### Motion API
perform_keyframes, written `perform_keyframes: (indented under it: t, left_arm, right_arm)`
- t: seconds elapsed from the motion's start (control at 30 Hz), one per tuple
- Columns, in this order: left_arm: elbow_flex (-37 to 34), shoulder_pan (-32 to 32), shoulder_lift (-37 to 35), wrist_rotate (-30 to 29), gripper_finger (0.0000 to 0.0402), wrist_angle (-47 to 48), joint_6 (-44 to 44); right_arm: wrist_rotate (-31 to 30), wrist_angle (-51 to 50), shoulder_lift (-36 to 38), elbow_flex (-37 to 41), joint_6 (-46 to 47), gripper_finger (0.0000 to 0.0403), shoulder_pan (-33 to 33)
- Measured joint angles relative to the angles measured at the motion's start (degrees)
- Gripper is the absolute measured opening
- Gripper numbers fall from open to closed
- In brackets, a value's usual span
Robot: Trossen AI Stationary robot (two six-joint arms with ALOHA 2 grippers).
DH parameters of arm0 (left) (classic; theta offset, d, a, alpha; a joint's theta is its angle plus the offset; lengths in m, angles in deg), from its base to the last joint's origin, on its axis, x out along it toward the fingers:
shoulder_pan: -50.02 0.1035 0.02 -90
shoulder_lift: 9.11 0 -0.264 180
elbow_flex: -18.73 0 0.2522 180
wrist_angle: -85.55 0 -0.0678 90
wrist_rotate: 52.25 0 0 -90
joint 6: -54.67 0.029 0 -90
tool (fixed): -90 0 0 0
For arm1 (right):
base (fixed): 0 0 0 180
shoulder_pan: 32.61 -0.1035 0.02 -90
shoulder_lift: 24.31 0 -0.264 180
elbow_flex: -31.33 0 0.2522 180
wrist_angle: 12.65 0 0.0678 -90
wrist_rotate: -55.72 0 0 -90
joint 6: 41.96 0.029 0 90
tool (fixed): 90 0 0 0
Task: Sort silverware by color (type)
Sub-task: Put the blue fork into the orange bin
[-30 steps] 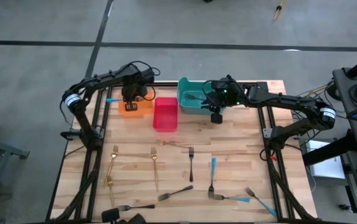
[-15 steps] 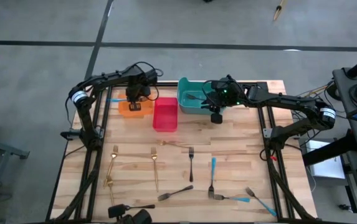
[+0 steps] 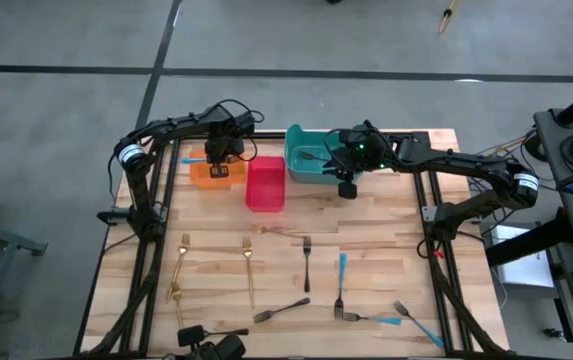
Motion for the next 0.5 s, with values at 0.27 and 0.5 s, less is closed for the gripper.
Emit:
perform_keyframes:
  t: [0.27,0.5]
  left_arm:
    - [0.00,0.00,0.00,0.07,0.0009,-0.11,0.01]
    - [-0.02,0.00,0.00,0.09,0.0014,-0.17,-0.06]
  right_arm:
    - [0.00,0.02,0.00,0.00,-0.08,0.0057,0.00]
    - [0.00,0.00,0.00,0.00,0.04,0.0057,-0.02]
